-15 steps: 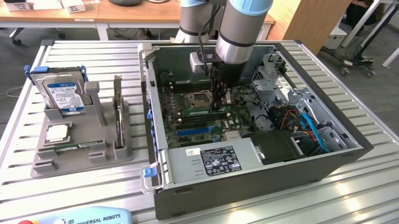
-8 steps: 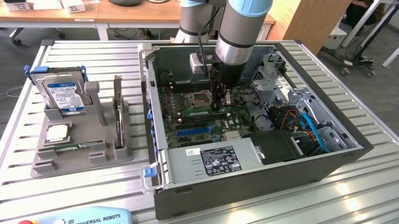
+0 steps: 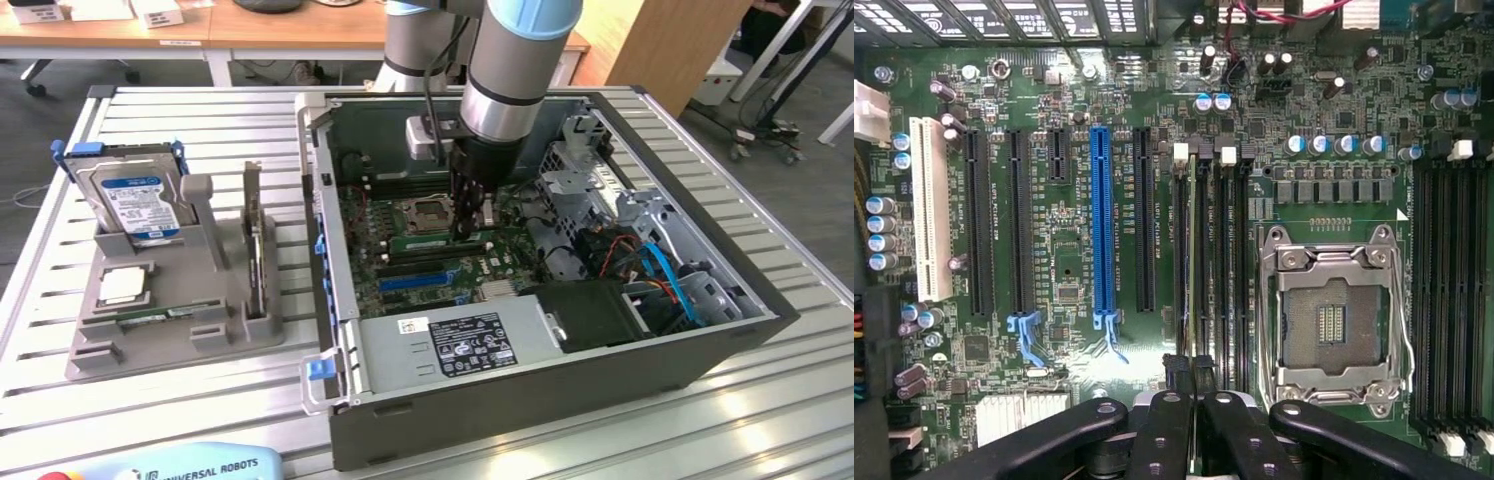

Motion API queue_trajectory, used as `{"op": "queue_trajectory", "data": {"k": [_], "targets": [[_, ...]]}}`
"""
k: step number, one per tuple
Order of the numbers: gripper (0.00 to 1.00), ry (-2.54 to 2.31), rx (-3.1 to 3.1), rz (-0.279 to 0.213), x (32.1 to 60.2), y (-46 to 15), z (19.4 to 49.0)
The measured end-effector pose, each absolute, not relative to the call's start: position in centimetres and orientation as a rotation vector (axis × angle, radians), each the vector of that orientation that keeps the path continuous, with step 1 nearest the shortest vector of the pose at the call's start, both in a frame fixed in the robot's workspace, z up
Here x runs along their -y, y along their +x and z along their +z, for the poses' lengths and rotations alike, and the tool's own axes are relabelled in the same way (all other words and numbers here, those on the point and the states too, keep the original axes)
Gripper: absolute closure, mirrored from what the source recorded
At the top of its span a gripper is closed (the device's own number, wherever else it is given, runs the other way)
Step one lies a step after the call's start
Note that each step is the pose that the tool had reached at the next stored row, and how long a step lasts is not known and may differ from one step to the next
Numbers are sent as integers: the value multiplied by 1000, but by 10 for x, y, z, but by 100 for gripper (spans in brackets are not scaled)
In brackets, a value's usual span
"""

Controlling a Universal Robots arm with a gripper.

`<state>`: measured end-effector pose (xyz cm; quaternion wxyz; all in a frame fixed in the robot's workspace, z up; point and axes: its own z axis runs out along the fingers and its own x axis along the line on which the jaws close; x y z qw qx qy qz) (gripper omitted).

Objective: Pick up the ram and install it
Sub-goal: 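Insert the ram into the slot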

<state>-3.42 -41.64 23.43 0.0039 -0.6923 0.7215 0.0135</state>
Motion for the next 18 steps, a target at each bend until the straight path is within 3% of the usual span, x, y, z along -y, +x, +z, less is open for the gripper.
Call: {"op": "queue_trajectory", "data": {"k": [18], "targets": [[89,-2180,-2251,42,418,-34,234]]}}
